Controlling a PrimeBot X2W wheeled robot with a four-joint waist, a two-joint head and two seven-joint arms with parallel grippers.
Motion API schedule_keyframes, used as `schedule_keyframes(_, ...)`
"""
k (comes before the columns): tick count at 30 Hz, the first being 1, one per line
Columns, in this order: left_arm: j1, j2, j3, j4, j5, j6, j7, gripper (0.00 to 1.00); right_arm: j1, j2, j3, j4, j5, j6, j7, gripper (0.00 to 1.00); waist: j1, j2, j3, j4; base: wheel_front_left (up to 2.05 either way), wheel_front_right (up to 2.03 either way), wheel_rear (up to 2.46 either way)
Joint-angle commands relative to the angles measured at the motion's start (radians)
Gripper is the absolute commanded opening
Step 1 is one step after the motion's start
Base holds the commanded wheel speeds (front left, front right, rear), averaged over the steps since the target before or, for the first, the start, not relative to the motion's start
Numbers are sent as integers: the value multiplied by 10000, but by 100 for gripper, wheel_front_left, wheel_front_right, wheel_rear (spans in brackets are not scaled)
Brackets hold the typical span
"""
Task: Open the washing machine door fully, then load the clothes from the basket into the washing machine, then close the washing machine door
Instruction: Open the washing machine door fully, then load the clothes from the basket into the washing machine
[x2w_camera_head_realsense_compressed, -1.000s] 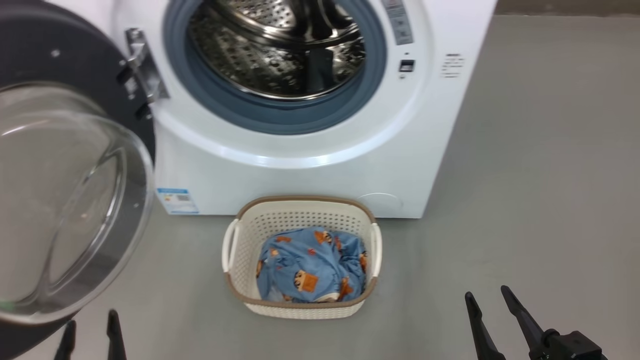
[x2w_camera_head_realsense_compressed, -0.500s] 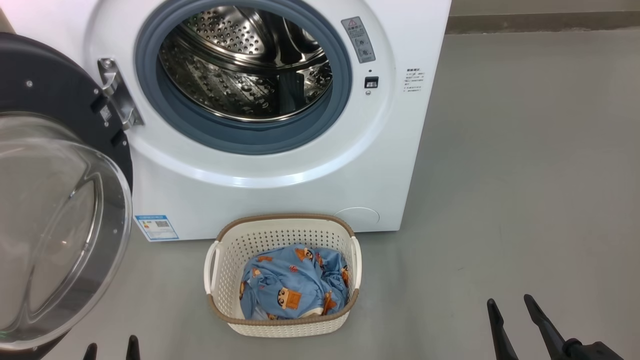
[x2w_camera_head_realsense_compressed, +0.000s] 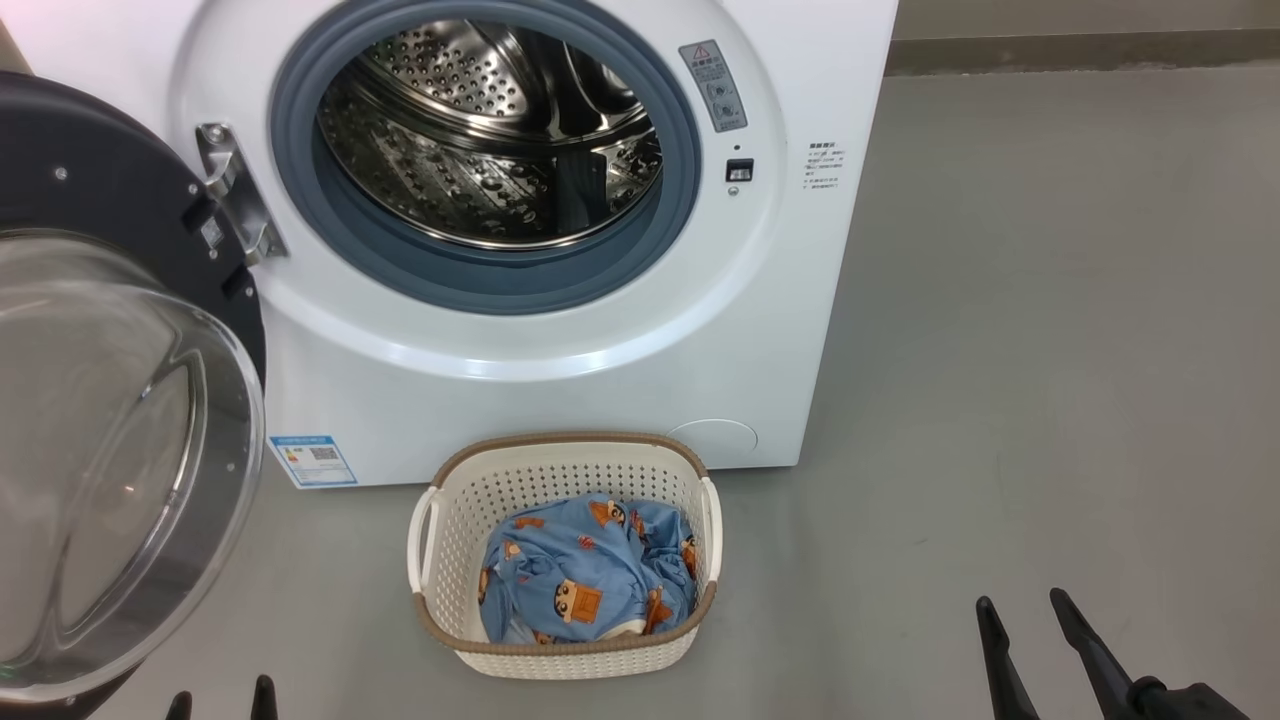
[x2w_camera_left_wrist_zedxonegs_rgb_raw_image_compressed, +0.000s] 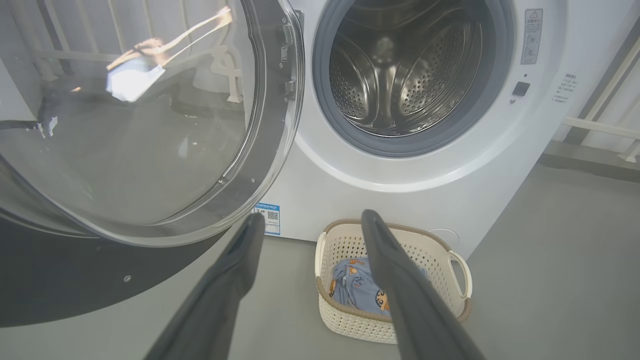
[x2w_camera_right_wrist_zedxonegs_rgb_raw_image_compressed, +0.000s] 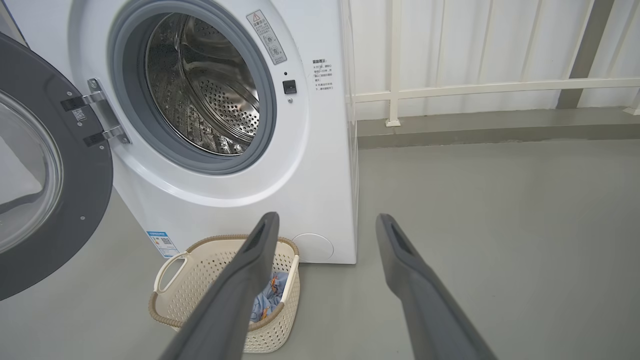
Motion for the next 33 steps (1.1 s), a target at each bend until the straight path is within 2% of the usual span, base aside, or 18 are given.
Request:
schedule_keyframes(1, -239, 66, 311, -162, 138, -25, -63, 100, -166, -121, 206, -268, -14, 62, -120, 100, 0, 0, 2, -1, 0, 0, 0)
schedule_keyframes(26, -351, 60, 349, 125, 71, -25, -63, 100, -187, -121, 242, -281, 34, 62, -120, 100, 0, 0, 76, 37, 0, 0, 0)
schedule_keyframes(33, -399, 59, 331, 225, -60, -25, -63, 100, -184, -121, 236, -274, 46, 62, -120, 100, 0, 0, 100, 64, 66, -66, 0)
